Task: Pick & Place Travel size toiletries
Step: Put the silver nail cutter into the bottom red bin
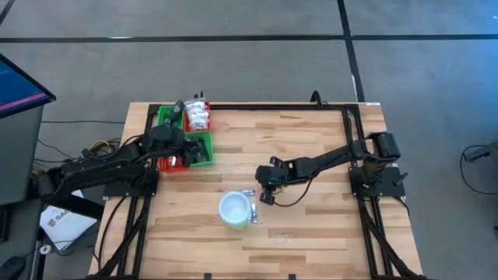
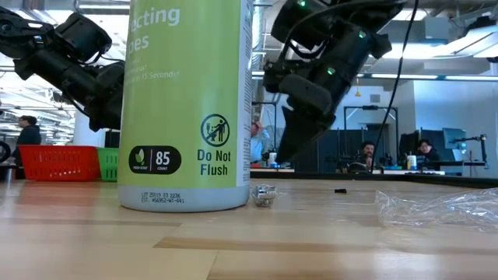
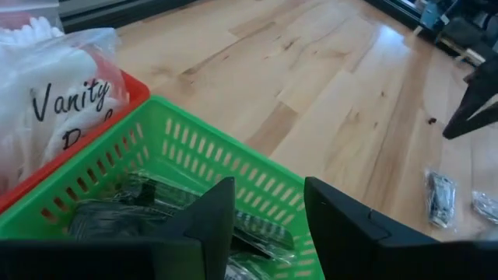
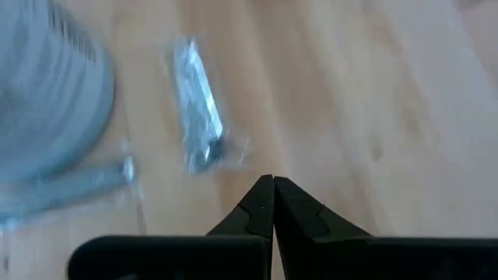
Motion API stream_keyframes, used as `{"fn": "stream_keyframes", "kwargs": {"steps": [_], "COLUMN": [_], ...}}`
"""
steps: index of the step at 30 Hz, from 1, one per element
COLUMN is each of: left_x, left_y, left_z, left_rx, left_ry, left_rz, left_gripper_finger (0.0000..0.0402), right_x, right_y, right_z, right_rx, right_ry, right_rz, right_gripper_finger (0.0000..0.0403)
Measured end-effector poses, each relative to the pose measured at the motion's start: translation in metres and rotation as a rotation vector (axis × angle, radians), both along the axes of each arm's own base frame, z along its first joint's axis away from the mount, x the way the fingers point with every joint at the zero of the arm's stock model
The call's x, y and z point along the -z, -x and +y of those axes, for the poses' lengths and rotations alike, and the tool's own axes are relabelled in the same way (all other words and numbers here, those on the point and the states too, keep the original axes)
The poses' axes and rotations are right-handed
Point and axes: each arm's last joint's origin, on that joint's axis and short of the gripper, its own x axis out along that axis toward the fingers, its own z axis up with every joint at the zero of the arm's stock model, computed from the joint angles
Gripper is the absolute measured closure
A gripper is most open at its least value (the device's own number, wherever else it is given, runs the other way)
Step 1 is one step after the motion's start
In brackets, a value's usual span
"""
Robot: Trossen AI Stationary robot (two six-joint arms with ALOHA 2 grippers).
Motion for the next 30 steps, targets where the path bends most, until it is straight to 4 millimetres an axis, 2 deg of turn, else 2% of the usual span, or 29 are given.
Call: {"fn": "stream_keyframes", "kwargs": {"steps": [12,19,23,30], "left_x": [-0.002,-0.003,-0.004,-0.005], "left_y": [-0.001,-0.002,-0.002,-0.003], "left_z": [0.000,0.001,0.001,0.001], "left_rx": [0.004,0.004,0.005,0.008], "left_ry": [-0.012,-0.021,-0.028,-0.032], "left_rz": [-0.020,-0.034,-0.045,-0.051], "left_gripper_finger": [0.0257,0.0257,0.0257,0.0257], "right_x": [-0.002,0.017,0.019,0.038], "right_y": [-0.005,-0.007,-0.011,-0.018], "right_z": [0.027,0.036,0.036,0.037], "right_rx": [-0.077,-0.142,-0.146,-0.145], "right_ry": [-0.009,0.026,0.032,0.031], "right_rz": [-0.094,-0.048,-0.062,-0.071], "right_gripper_finger": [0.0394,0.0324,0.0286,0.0245]}}
